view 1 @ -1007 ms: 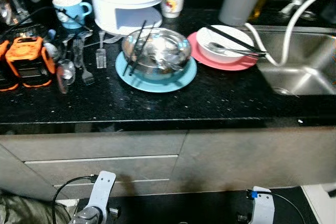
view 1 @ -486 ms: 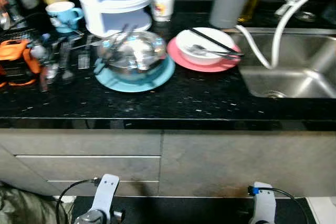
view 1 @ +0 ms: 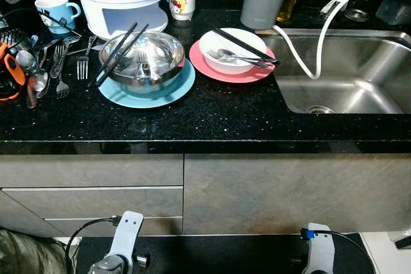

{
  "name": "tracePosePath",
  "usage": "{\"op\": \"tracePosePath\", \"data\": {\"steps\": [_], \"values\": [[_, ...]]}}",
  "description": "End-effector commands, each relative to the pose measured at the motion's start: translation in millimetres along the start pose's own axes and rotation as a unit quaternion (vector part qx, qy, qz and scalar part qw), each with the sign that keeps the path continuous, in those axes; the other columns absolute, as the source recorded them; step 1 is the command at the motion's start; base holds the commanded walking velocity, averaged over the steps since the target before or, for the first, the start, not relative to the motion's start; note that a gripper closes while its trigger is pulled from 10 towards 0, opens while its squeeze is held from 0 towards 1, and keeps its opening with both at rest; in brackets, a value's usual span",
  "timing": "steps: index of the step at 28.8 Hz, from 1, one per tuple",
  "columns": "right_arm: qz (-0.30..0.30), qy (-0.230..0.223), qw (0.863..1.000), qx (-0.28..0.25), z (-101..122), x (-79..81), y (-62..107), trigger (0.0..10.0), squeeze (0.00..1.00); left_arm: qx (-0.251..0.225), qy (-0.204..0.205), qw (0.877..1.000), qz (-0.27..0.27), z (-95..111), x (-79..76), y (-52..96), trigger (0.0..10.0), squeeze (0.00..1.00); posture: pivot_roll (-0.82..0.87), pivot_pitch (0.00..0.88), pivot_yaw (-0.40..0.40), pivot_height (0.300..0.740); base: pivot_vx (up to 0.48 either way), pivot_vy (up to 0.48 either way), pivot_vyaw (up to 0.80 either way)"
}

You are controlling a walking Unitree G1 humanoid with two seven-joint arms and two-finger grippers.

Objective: Kitchen organization

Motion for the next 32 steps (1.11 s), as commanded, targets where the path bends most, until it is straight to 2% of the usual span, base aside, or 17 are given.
{"op": "tracePosePath", "data": {"steps": [1, 11, 12, 13, 14, 15, 17, 19, 20, 22, 23, 24, 25, 26, 29, 31, 32], "values": [[0.037, 0.025, 0.999, -0.006, 0, 7.0, 0.6, 10.0, 0.00, 0.012, -0.004, 1.000, 0.001, -9, 2.7, 1.2, 10.0, 0.00, -0.01, 0.145, -0.015, 0.740, 0.000, -0.461, 0.00], [0.116, 0.037, 0.992, -0.040, 10, 22.2, 1.0, 10.0, 0.00, 0.007, 0.008, 1.000, 0.008, -8, 4.1, 1.4, 10.0, 0.00, -0.01, 0.148, -0.015, 0.740, 0.000, -0.276, 0.00], [0.125, 0.043, 0.989, -0.069, 26, 19.1, -1.4, 10.0, 0.00, 0.007, 0.008, 1.000, 0.008, -8, 4.2, 1.4, 10.0, 0.00, -0.01, 0.148, -0.015, 0.740, 0.000, 0.000, 0.00], [0.146, 0.049, 0.980, -0.129, 67, 7.8, -4.5, 10.0, 0.00, 0.006, 0.009, 1.000, 0.007, -8, 4.1, 1.4, 10.0, 0.00, -0.01, 0.150, -0.013, 0.740, 0.000, 0.000, 0.00], [0.146, 0.049, 0.980, -0.129, 67, 7.8, -4.5, 10.0, 0.00, 0.006, 0.009, 1.000, 0.007, -8, 4.1, 1.4, 10.0, 0.00, -0.01, 0.150, -0.013, 0.740, 0.000, 0.000, 0.00], [0.193, 0.059, 0.955, -0.218, 125, -4.0, 1.9, 10.0, 0.00, 0.007, 0.010, 1.000, 0.006, -8, 4.0, 1.4, 10.0, 0.00, -0.02, 0.151, -0.012, 0.740, 0.000, 0.000, 0.00], [0.213, 0.059, 0.945, -0.243, 140, -5.3, 6.6, 10.0, 0.00, 0.007, 0.009, 1.000, 0.006, -8, 4.0, 1.4, 10.0, 0.00, -0.02, 0.151, -0.012, 0.740, 0.000, 0.000, 0.00], [0.276, 0.057, 0.916, -0.285, 160, -0.4, 21.5, 10.0, 0.00, 0.007, 0.008, 1.000, 0.006, -8, 3.9, 1.4, 10.0, 0.00, -0.02, 0.151, -0.012, 0.740, 0.000, 0.000, 0.00], [0.276, 0.057, 0.916, -0.285, 160, -0.4, 21.5, 10.0, 0.00, 0.007, 0.008, 1.000, 0.006, -8, 3.9, 1.4, 10.0, 0.00, -0.02, 0.151, -0.012, 0.740, 0.000, 0.000, 0.00], [0.377, 0.051, 0.858, -0.345, 188, 12.3, 55.9, 10.0, 0.00, 0.007, 0.008, 1.000, 0.006, -8, 4.1, 1.4, 10.0, 0.00, -0.02, 0.153, -0.011, 0.740, 0.000, 0.000, 0.00], [0.377, 0.051, 0.858, -0.345, 188, 12.3, 55.9, 10.0, 0.00, 0.007, 0.008, 1.000, 0.006, -8, 4.1, 1.4, 10.0, 0.00, -0.02, 0.153, -0.011, 0.740, 0.000, 0.000, 0.00], [0.429, 0.058, 0.825, -0.363, 197, 20.9, 75.4, 10.0, 0.00, 0.007, 0.007, 1.000, 0.006, -8, 4.3, 1.5, 10.0, 0.00, -0.02, 0.153, -0.011, 0.740, 0.000, 0.000, 0.00], [0.429, 0.058, 0.825, -0.363, 197, 20.9, 75.4, 10.0, 0.00, 0.007, 0.007, 1.000, 0.006, -8, 4.3, 1.5, 10.0, 0.00, -0.02, 0.153, -0.011, 0.740, 0.000, 0.000, 0.00], [0.448, 0.068, 0.813, -0.366, 200, 24.2, 82.9, 10.0, 0.00, 0.007, 0.007, 1.000, 0.006, -8, 4.2, 1.5, 10.0, 0.00, -0.02, 0.153, -0.011, 0.740, 0.000, 0.000, 0.00], [0.528, 0.107, 0.762, -0.360, 208, 37.0, 112.7, 10.0, 0.00, 0.007, 0.004, 1.000, 0.005, -7, 4.3, 1.4, 10.0, 0.00, -0.02, 0.151, -0.011, 0.740, 0.000, 0.000, 0.00], [0.538, 0.111, 0.755, -0.358, 208, 38.9, 116.3, 10.0, 0.00, 0.007, 0.004, 1.000, 0.005, -7, 4.3, 1.4, 10.0, 0.00, -0.02, 0.151, -0.011, 0.740, 0.000, 0.000, 0.00], [0.553, 0.114, 0.742, -0.360, 211, 41.8, 124.7, 10.0, 0.00, 0.007, 0.004, 1.000, 0.005, -7, 4.3, 1.4, 10.0, 0.00, -0.02, 0.151, -0.011, 0.740, 0.000, 0.000, 0.00]]}}
Point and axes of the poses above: a point about 5 cm out from each wrist's last joint towards the gripper, its own y axis pointing back from the gripper into the wrist, its own z axis along the axis of the wrist's last joint, x = y × z, the point moved 3 cm from there along -y, pointing out of the wrist towards the gripper, and after that the axes turned 11 degrees about y, right-handed, at the moved point
